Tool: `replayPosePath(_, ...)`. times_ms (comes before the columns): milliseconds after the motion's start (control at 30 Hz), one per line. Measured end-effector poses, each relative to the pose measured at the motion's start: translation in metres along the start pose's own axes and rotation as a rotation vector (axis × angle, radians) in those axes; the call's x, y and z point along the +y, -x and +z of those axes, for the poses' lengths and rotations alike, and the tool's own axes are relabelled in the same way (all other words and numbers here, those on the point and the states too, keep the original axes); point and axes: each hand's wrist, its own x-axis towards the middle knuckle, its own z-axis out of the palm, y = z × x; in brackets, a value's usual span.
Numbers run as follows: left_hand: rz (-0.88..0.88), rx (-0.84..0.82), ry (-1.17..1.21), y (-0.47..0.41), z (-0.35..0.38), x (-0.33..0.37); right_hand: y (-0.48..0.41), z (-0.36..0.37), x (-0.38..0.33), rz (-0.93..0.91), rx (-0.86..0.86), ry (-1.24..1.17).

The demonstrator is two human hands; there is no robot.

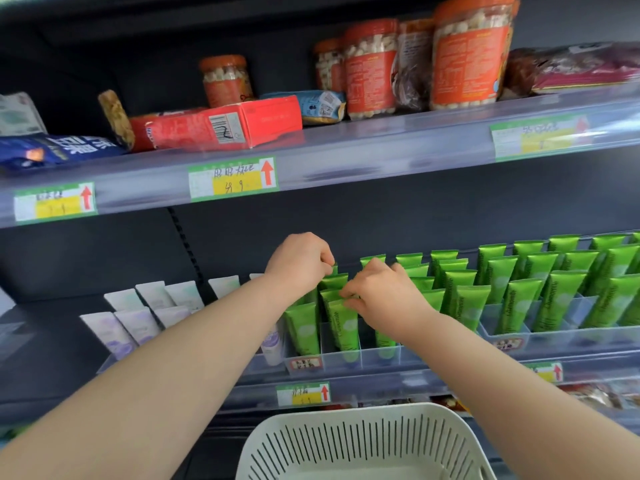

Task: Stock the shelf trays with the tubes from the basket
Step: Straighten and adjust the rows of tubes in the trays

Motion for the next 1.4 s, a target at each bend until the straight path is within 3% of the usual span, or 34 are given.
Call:
replayPosePath(333,0.033,0.002,0.039,0.01,0.002,-0.016,-0.001,0.005,-0.007,0.056,-0.046,0.062)
replayPosePath(633,0.103,-0.165,-0.135,0.007,0.014,-0.007,0.013,-0.004,0.008,0.085,0.071,0.036)
replayPosePath(967,0.121,-0.115,-0.17,-0.002,0.029,0.0,0.023,-0.008,0.022,0.146,0.051,0.019)
replayPosePath(1133,0.027,-0.098,-0.041,-0.01,0.018,0.0,0.021,-0.007,0.021,0.146,0.043,-0.008)
replayPosePath(1400,0.01,-0.093,-0.131,-0.021,0.019,-0.001,0.016,-0.004,0.026,0.129,0.084,0.006)
